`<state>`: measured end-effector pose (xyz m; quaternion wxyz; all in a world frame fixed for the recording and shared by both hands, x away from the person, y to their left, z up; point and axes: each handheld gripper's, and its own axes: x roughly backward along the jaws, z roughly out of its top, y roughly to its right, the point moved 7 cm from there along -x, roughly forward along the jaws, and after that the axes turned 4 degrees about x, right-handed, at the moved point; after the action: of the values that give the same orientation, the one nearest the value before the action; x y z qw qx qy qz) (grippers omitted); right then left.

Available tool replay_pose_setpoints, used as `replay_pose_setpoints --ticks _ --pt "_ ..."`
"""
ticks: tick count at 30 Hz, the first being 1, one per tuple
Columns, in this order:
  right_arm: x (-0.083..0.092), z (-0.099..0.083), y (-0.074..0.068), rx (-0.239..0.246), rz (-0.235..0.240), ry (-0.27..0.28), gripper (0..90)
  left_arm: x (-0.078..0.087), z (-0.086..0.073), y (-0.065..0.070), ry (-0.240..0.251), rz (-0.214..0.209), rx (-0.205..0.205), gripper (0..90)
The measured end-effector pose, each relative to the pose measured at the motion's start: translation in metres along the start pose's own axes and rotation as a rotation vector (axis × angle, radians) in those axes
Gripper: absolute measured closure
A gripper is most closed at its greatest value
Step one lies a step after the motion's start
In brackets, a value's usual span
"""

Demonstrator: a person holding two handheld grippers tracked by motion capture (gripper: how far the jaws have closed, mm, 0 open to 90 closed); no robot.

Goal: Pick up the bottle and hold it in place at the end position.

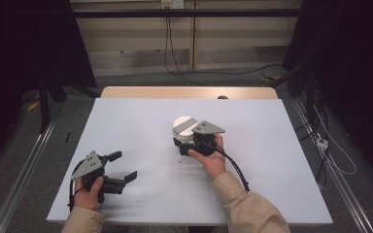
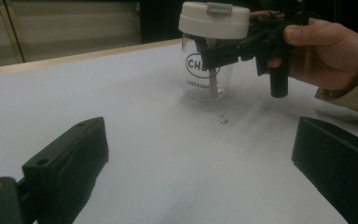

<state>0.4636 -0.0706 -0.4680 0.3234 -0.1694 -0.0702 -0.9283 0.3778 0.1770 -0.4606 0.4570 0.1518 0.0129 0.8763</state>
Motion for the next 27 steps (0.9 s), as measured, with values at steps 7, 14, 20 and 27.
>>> replay_pose_setpoints --ticks 7,14,20,27 --pt "-0.003 0.003 0.002 -0.003 -0.005 0.008 18.5 0.0 0.0 0.0 0.0 0.001 0.0 3.5" --pt "-0.005 0.002 0.005 -0.003 -0.009 0.001 18.5 0.0 -0.001 0.0 -0.002 0.002 0.0 3.5" --pt "-0.009 0.001 0.007 -0.003 -0.013 0.001 18.5 0.0 -0.001 0.001 -0.003 0.0 0.001 3.5" --pt "-0.012 0.001 0.008 -0.003 -0.015 -0.003 18.5 0.0 -0.002 0.001 -0.002 0.0 0.006 3.5"
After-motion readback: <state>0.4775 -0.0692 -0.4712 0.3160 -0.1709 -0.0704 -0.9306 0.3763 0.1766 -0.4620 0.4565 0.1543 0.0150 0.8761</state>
